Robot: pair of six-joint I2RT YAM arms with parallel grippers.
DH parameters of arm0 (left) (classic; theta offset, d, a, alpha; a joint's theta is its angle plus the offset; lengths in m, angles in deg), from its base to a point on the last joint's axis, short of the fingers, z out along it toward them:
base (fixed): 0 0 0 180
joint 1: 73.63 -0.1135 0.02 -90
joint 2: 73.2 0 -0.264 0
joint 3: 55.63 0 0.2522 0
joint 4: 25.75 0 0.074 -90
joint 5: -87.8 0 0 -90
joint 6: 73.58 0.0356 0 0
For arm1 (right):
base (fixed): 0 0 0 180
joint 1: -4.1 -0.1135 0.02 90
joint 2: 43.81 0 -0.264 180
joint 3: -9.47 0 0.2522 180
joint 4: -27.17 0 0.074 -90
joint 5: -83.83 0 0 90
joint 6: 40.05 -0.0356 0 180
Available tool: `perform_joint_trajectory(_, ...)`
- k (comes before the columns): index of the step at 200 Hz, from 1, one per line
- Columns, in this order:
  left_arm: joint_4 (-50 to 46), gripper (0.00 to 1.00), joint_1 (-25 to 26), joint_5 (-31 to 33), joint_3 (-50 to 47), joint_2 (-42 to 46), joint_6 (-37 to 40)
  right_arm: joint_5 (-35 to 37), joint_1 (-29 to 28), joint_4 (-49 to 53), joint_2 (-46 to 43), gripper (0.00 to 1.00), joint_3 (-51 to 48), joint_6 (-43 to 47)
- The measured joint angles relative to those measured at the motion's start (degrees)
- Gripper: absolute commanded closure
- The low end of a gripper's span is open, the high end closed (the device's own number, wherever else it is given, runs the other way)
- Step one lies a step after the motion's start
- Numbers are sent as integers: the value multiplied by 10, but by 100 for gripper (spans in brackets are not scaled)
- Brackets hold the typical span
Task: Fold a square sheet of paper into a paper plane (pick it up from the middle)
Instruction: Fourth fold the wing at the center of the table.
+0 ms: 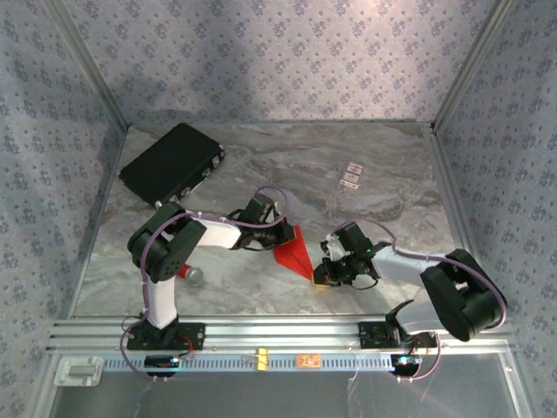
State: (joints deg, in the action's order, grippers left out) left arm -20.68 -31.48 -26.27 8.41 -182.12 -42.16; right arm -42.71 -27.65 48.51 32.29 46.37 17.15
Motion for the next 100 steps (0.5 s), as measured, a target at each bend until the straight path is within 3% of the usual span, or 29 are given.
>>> perform_joint_trajectory(32,0,94,-2,0,0,0,0,31,1,11,-84,73,-20,-47)
perform_joint_trajectory(57,0,94,-3,0,0,0,-1,42,4,12,-109,71,-17,-75)
perform_joint_trajectory(100,1,94,-4,0,0,0,-13,37,5,13,-77,68,-17,-106)
